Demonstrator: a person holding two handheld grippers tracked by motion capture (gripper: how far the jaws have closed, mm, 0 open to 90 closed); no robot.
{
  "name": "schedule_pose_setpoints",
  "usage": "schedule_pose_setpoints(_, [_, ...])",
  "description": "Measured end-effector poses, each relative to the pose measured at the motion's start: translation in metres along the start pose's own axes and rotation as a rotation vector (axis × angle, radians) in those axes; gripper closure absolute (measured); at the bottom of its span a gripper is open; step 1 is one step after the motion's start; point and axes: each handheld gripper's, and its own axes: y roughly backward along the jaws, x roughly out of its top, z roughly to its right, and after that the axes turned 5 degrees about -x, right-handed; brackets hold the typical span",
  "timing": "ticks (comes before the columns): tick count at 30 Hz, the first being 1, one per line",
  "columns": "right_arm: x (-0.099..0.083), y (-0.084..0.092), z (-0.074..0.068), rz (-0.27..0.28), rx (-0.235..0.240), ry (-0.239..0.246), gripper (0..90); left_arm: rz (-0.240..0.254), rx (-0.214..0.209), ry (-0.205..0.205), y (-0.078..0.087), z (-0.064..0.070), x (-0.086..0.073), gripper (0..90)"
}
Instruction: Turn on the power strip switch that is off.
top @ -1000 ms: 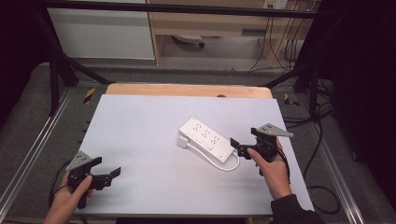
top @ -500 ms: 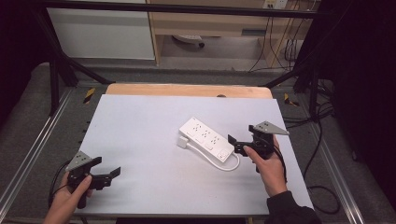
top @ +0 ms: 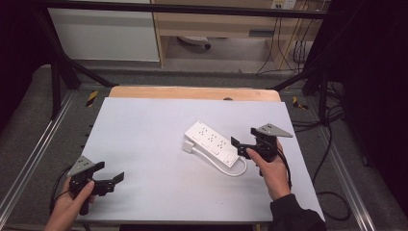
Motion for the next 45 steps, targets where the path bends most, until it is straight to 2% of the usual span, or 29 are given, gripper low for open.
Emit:
schedule_pose_setpoints(5, [-0.001,-0.004,-0.002,0.002,0.007,0.001,16.4,-0.001,0.001,-0.001,0.0,0.0,0.0,7.4])
schedule_pose_setpoints(11, [-0.002,-0.011,-0.008,0.008,0.011,0.008,29.9,-0.001,0.002,0.0,0.0,0.0,0.0,7.4])
schedule_pose_setpoints(12, [-0.002,-0.011,-0.008,0.008,0.011,0.008,29.9,-0.001,0.002,-0.001,0.0,0.0,0.0,7.4])
schedule_pose_setpoints(13, [-0.003,-0.013,-0.01,0.01,0.017,0.016,34.1,-0.001,0.002,-0.003,0.0,0.0,0.0,7.4])
schedule_pose_setpoints(17, [-0.005,-0.016,-0.013,0.008,0.023,0.026,39.7,0.0,0.001,-0.002,0.001,0.0,0.0,7.4])
schedule_pose_setpoints(18, [-0.006,-0.018,-0.015,0.013,0.021,0.031,44.5,0.0,0.001,-0.002,0.001,-0.001,0.0,7.4])
schedule_pose_setpoints(19, [-0.006,-0.018,-0.015,0.013,0.021,0.031,44.5,0.0,0.001,-0.002,0.001,-0.001,0.0,7.4])
schedule_pose_setpoints(20, [-0.007,-0.02,-0.016,0.016,0.03,0.03,50.0,-0.001,0.002,-0.003,0.001,-0.001,0.0,7.4])
schedule_pose_setpoints(21, [-0.007,-0.02,-0.016,0.016,0.03,0.03,50.0,-0.001,0.002,-0.003,0.001,-0.001,0.0,7.4])
schedule_pose_setpoints(23, [-0.01,-0.023,-0.019,0.02,0.031,0.035,58.1,-0.001,0.002,-0.005,0.001,-0.001,0.0,7.4])
schedule_pose_setpoints(26, [-0.012,-0.026,-0.021,0.016,0.028,0.037,65.6,0.002,0.004,-0.006,0.001,-0.001,0.001,7.4])
schedule_pose_setpoints(27, [-0.012,-0.026,-0.021,0.016,0.028,0.037,65.6,0.001,0.004,-0.006,0.001,-0.001,0.001,7.4])
schedule_pose_setpoints(28, [-0.014,-0.027,-0.022,0.029,0.023,0.033,69.8,0.002,0.004,-0.006,0.002,-0.001,0.001,7.4])
schedule_pose_setpoints(36, [-0.021,-0.033,-0.023,0.038,0.033,0.012,78.0,0.006,0.003,-0.012,0.002,-0.002,0.001,7.3])
schedule_pose_setpoints(45, [-0.029,-0.039,-0.026,0.026,0.038,0.026,83.5,0.011,0.003,-0.008,0.003,-0.002,0.001,7.4])
